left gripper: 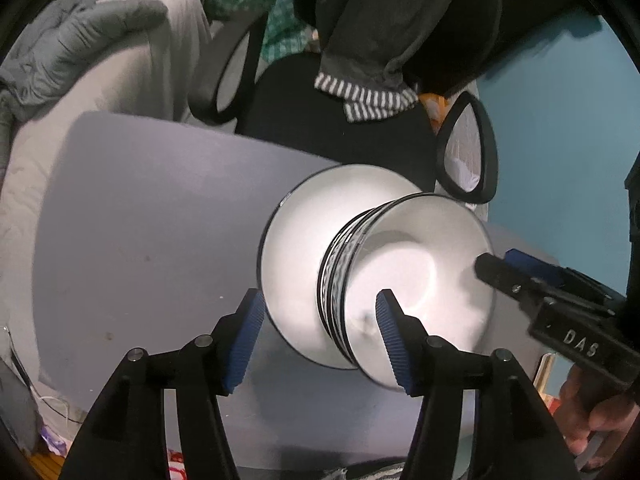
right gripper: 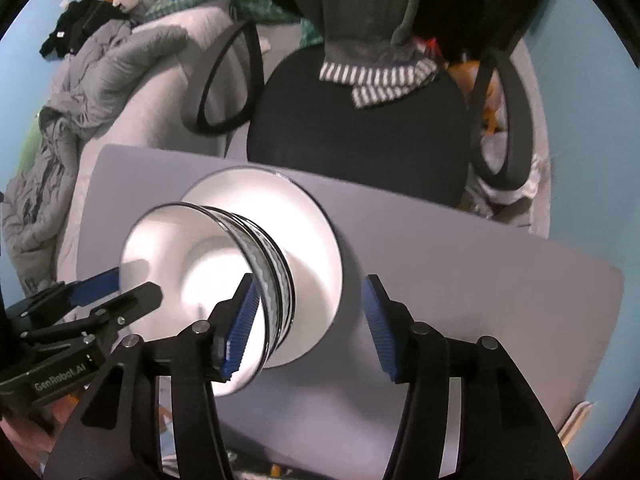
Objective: Organize plates and bowls
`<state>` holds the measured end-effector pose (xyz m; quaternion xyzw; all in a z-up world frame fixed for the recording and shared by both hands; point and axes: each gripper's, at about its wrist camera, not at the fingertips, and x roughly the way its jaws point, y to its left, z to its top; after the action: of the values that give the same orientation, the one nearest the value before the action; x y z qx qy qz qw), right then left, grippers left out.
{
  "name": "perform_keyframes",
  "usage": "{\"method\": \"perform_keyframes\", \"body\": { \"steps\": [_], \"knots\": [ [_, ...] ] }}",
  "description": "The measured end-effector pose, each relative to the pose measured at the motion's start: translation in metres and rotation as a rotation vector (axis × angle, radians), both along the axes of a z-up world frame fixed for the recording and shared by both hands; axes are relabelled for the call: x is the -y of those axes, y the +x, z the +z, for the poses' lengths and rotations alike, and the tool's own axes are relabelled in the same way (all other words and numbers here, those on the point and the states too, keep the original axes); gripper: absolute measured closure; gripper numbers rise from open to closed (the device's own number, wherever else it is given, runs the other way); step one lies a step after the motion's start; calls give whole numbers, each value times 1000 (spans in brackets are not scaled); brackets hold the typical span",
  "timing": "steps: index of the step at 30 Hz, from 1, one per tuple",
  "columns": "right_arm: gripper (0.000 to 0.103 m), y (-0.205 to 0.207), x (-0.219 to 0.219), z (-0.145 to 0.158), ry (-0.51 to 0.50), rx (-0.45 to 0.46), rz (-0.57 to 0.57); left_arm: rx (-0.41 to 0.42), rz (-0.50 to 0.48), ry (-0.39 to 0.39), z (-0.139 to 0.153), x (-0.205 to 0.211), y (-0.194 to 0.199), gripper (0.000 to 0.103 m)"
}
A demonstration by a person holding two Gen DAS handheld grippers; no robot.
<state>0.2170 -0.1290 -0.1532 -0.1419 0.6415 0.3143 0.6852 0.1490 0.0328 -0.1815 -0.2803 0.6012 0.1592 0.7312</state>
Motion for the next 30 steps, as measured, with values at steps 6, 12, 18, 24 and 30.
{"method": "perform_keyframes", "body": {
  "steps": [6,12,18,24,30],
  "knots": [
    [48,-9,17,46,-2,180,-6,65,-30,122,42,7,-12,43],
    [41,-26,28,86,34,259,-7,154,-32,194,86,21,-31,31],
    [33,-50,38,125,83,333,-14,226,-52,233,122,37,-43,29],
    [32,-69,53,153,107,371,-51,273,-82,242,147,48,-62,23],
    [32,-86,68,174,102,426,-81,310,-120,240,168,61,-78,22]
  ]
}}
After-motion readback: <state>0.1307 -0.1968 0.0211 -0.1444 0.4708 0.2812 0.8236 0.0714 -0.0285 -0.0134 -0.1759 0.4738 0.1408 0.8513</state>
